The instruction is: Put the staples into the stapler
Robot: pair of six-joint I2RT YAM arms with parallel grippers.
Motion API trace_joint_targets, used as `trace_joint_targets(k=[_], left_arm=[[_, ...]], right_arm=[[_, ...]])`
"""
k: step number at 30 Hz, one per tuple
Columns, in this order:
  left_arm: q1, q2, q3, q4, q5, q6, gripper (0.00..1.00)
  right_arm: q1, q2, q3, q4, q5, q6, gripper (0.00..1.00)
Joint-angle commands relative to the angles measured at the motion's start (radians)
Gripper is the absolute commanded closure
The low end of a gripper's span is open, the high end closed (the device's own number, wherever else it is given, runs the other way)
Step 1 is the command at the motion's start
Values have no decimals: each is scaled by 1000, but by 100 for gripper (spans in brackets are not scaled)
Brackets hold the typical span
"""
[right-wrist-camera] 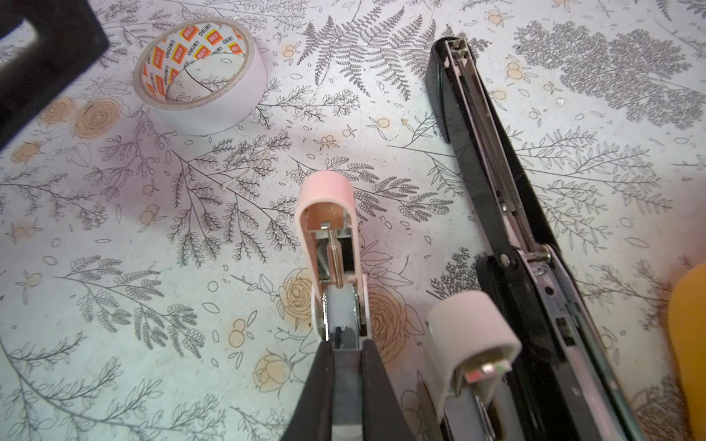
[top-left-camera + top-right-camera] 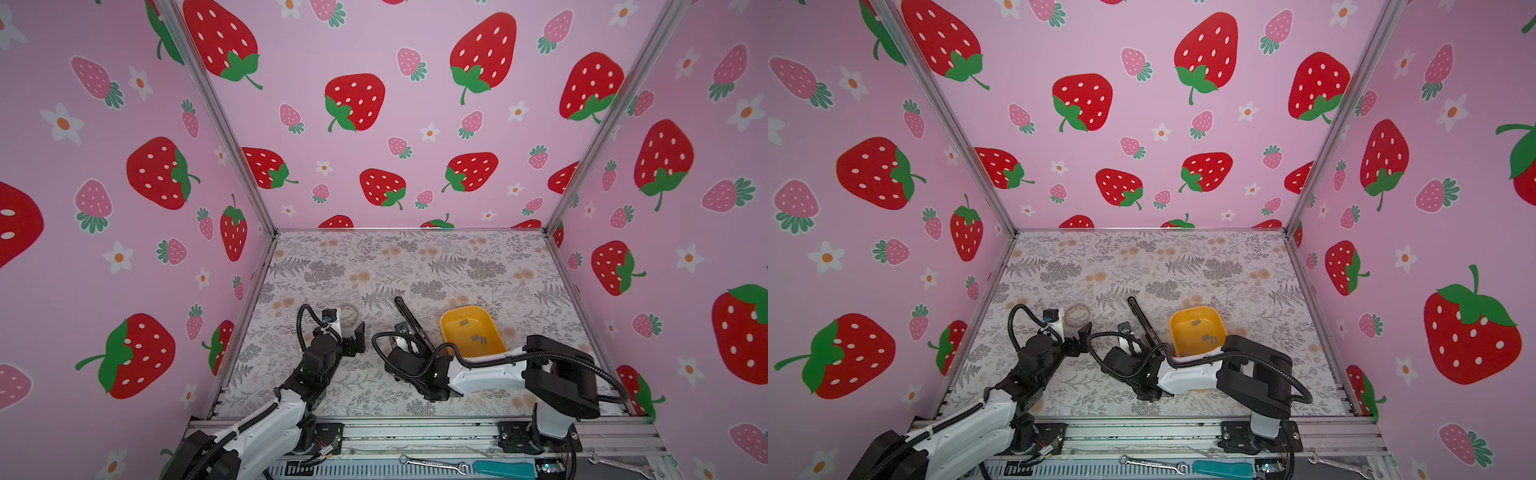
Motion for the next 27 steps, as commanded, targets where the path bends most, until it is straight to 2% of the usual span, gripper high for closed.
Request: trace_joint_targets(k=[1, 18, 27], left_arm=[[0, 2, 29, 27, 10, 3, 1], [-2, 8, 33, 28, 12, 4, 1], [-3, 9, 33, 28, 11, 4, 1]], right_arm=[[-1, 26, -3, 8, 3, 11, 98], [-1, 49, 17, -2, 0, 2, 99], [4, 2, 6, 18, 22, -38, 98]])
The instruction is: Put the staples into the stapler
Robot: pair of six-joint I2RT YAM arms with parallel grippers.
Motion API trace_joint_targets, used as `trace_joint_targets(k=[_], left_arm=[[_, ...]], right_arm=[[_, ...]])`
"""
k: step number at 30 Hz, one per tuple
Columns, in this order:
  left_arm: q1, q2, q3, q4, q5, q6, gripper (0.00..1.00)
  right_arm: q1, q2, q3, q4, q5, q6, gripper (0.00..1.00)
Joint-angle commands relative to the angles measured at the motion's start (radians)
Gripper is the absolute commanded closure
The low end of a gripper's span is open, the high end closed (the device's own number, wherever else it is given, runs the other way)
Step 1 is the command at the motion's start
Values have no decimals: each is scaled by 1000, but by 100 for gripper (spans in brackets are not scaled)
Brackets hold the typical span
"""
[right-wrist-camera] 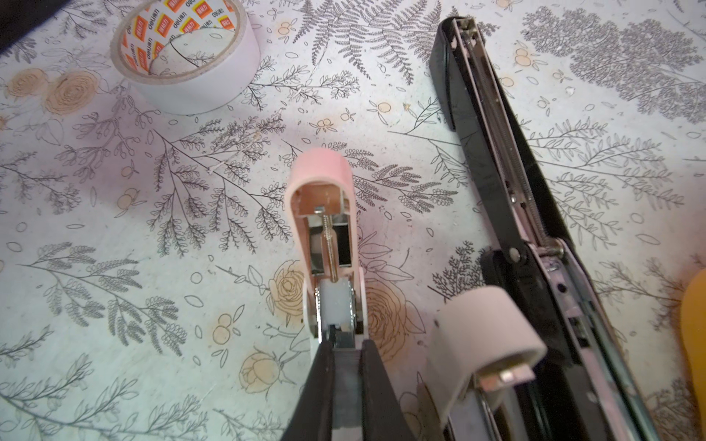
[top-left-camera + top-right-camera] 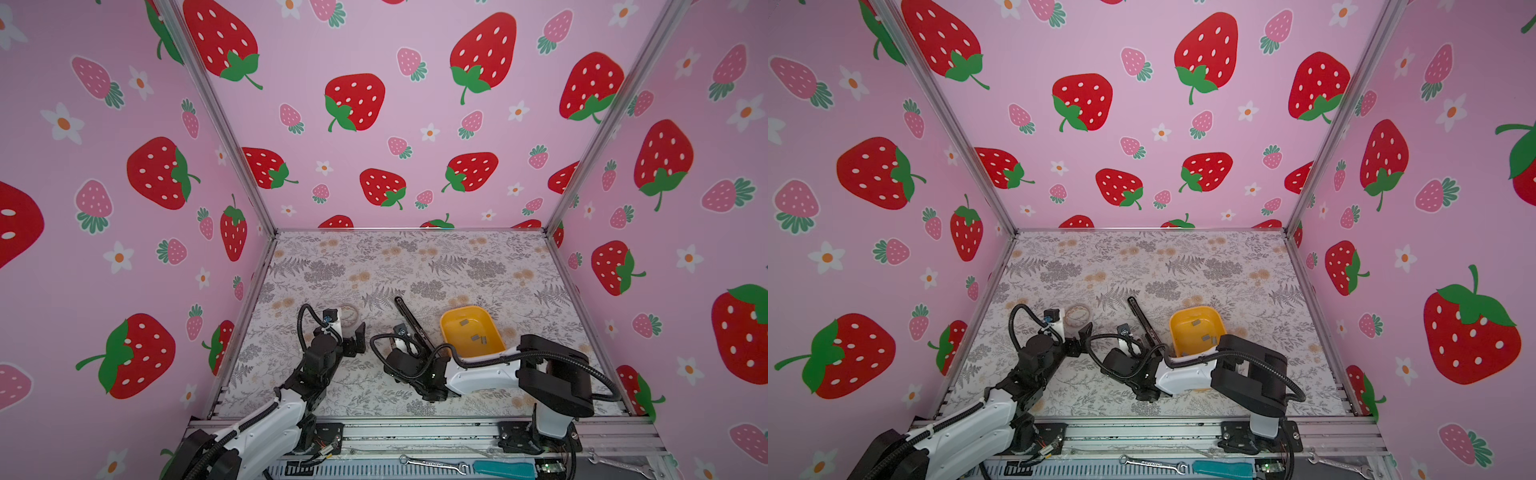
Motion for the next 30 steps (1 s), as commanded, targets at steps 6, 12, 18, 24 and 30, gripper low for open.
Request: trace_joint_targets(k=[6, 12, 18, 24, 30], left_arm=[[-2, 6, 34, 27, 2, 2, 1], [-4, 6, 34, 27, 2, 1, 1], [-3, 8, 36, 28, 4, 3, 1], [-4, 9, 36, 28, 4, 4, 1], [-5, 12, 38, 28, 4, 3, 1]], right_arm=[[6, -22, 6, 21, 23, -20, 99], [6, -19, 6, 23, 27, -21, 98], [4, -9, 9, 24, 27, -23, 98], [5, 2, 9, 26, 27, -23, 98], [4, 1, 11, 31, 22, -26, 98]])
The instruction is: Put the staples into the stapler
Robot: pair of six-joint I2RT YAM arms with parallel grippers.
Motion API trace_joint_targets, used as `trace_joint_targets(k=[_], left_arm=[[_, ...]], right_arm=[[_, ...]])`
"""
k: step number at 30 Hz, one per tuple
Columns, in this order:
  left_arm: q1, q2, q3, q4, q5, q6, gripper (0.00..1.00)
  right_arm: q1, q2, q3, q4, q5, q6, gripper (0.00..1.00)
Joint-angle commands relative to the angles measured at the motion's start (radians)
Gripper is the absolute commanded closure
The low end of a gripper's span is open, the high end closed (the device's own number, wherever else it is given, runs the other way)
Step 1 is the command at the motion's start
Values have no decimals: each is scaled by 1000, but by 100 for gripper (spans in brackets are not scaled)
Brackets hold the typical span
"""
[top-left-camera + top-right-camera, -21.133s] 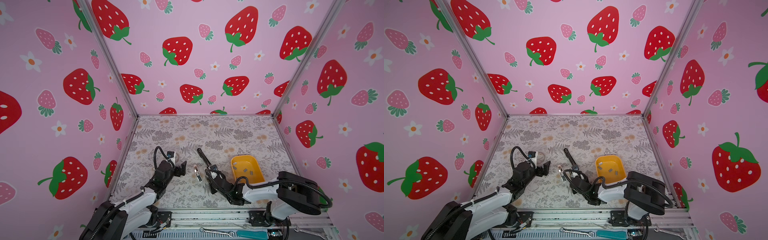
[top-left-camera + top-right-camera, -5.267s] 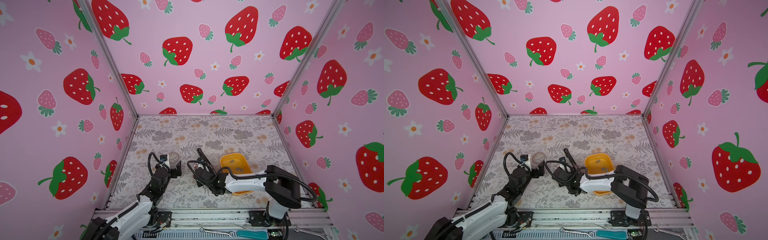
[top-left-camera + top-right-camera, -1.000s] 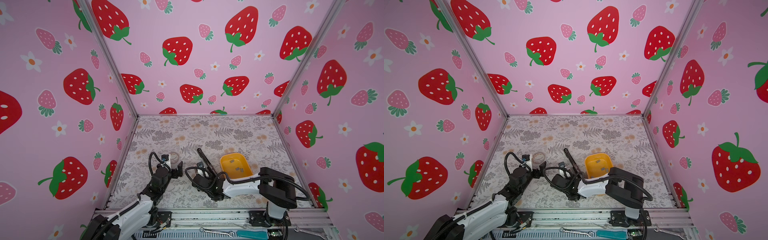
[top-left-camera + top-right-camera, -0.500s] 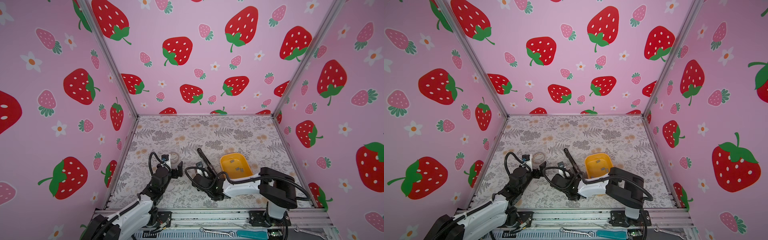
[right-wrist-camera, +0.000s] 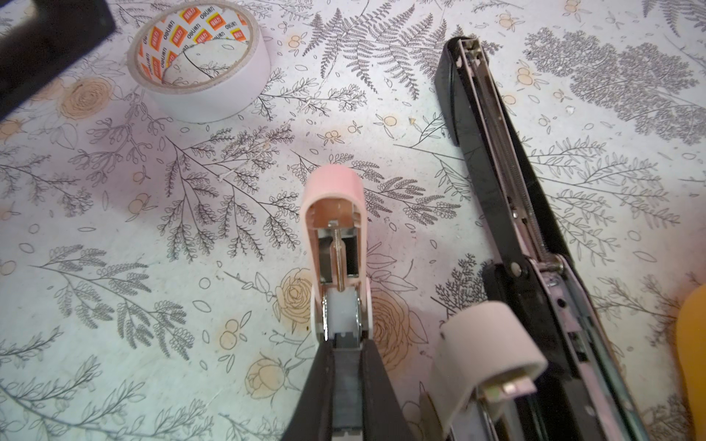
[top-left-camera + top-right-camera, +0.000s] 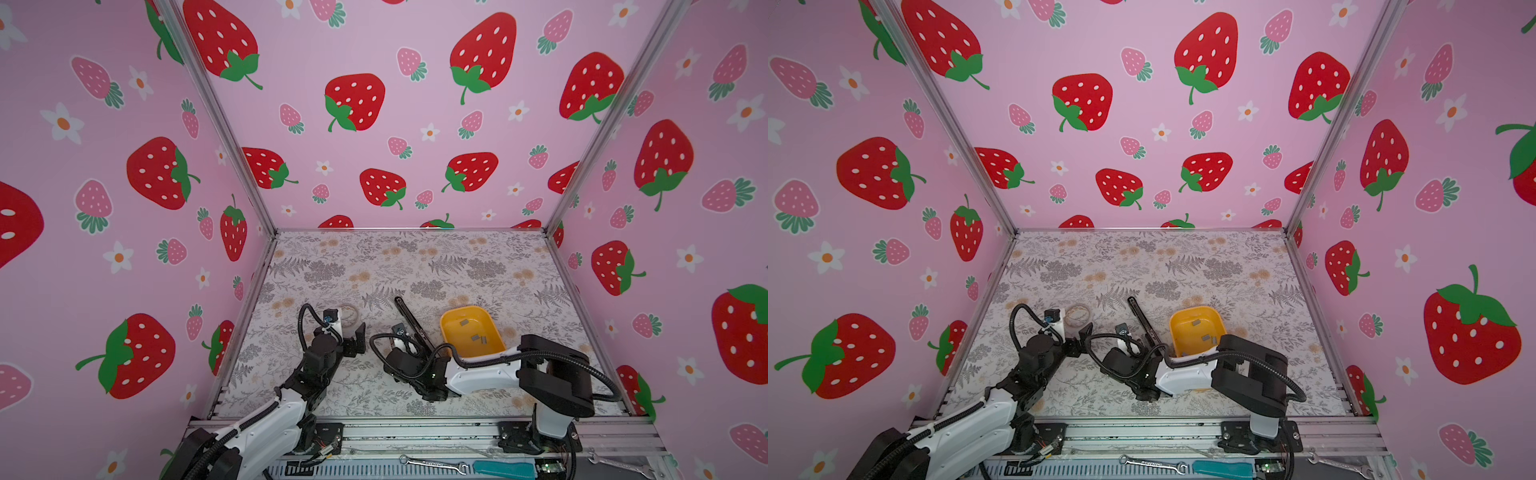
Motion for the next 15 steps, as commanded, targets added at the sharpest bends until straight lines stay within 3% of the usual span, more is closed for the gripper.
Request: trace_joint_targets(k=[1, 15], left_arm=[[-4, 5, 37, 28, 3, 2, 1], [-4, 7, 38, 27, 4, 3, 1]], right_arm=[[4, 4, 11, 11, 15, 1, 98], [3, 19, 15, 11, 9, 7, 98]])
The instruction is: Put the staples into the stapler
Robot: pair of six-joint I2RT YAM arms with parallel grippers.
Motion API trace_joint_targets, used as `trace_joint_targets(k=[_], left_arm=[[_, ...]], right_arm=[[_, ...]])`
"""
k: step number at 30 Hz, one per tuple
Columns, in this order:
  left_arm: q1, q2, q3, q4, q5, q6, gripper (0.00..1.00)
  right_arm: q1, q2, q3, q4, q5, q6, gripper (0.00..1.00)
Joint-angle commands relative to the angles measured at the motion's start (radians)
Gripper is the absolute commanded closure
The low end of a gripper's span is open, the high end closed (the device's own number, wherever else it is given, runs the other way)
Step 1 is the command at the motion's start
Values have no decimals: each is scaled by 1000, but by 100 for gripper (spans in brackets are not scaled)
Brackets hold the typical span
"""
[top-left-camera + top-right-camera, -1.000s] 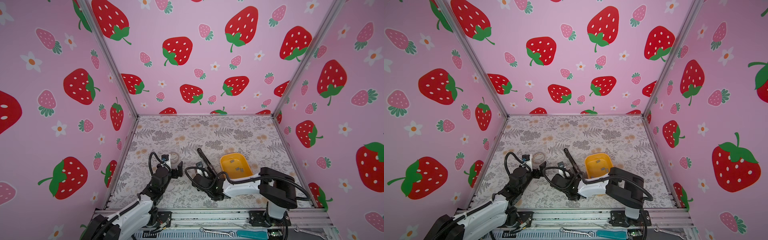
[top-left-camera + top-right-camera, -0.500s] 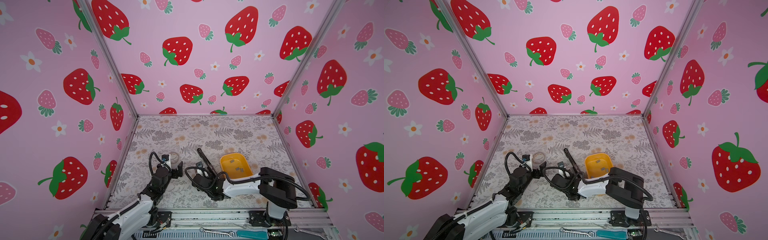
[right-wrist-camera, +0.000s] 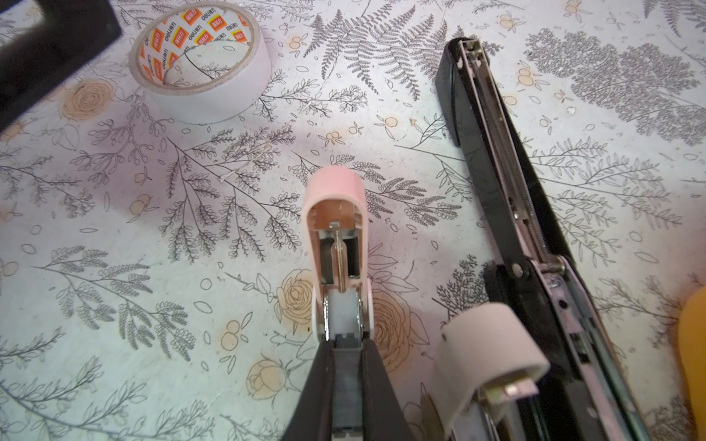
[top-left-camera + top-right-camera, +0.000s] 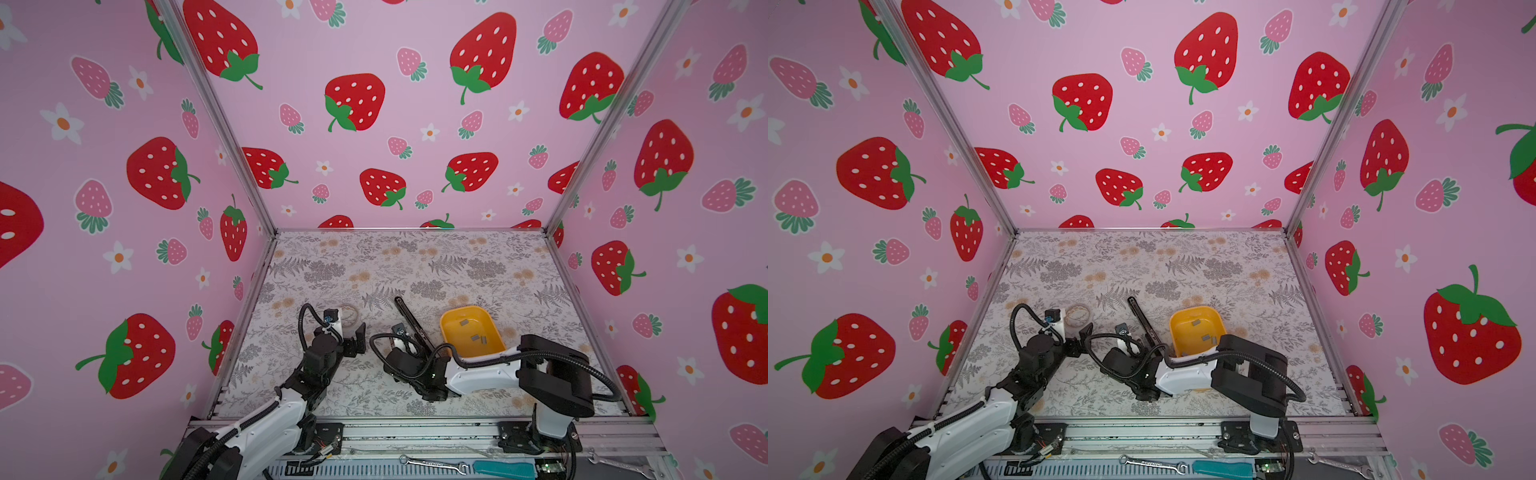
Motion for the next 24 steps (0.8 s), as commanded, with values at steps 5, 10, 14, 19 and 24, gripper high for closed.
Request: trace_joint_targets(k=[5, 10, 14, 19, 24], left_arm=[[-4, 4, 38, 26, 4, 2, 1], [-4, 6, 39, 27, 5, 2, 1], [-4, 6, 39, 27, 4, 3, 1], [-5, 6, 40, 27, 5, 3, 1], [-5, 8, 40, 27, 4, 3, 1]], right_arm=[[2, 22, 17, 8, 5, 8, 98], [0, 27, 17, 8, 2, 9, 98], [0, 32, 20, 8, 1, 9, 98], [0, 39, 20, 8, 0, 10, 98], [0, 41, 21, 8, -4, 12, 98]])
